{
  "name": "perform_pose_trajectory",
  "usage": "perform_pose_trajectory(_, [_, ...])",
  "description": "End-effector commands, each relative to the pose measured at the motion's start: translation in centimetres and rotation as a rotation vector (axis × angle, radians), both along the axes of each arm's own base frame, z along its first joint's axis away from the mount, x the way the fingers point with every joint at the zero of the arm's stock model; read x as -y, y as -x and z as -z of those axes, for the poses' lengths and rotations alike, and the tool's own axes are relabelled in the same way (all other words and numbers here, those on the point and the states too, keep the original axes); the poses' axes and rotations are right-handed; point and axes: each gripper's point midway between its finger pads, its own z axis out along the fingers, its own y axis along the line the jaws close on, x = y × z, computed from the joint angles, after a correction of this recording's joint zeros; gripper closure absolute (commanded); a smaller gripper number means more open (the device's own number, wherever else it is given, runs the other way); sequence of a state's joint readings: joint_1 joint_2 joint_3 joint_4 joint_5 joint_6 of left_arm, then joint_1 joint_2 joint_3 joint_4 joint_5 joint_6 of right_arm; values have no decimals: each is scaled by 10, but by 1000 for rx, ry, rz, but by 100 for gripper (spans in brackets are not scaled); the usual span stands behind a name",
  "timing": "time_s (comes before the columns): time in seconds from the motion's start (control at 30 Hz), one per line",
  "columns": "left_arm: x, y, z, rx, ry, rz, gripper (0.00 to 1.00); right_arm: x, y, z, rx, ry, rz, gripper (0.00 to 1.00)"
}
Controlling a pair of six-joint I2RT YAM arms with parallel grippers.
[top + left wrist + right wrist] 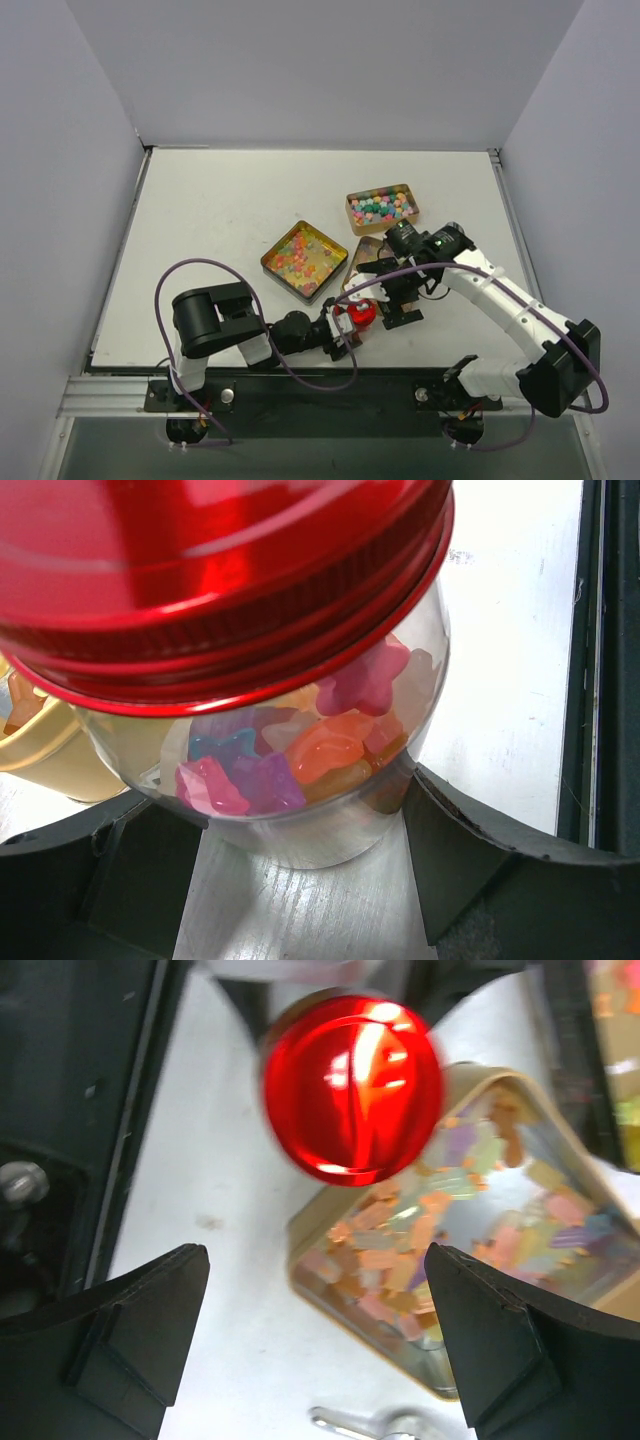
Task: Pack the candies
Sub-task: Screw the box lid onto the packing bottle.
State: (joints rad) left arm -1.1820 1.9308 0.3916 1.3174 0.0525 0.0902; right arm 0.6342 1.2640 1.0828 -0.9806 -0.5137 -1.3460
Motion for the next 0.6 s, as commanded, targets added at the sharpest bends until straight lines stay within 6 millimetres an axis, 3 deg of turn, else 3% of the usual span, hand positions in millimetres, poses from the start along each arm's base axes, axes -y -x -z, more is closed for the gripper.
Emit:
perform_pose_trajectory(0.0, [-25, 9, 53, -78, -191, -3, 100, -36, -25, -14, 22, -133, 22, 4])
perform_pose_trajectory(0.17, [-25, 9, 52, -73, -192, -1, 100, -64, -16, -19, -54, -207, -100, 3])
perform_pose_trajectory(0.37, [-25, 8, 51, -63, -191, -8, 100, -57, 16, -16, -189, -141, -288, 3])
perform_pose_trajectory(0.57, [-26, 8, 52, -67, -192, -5, 100, -54, 19, -7, -221, -76, -337, 4])
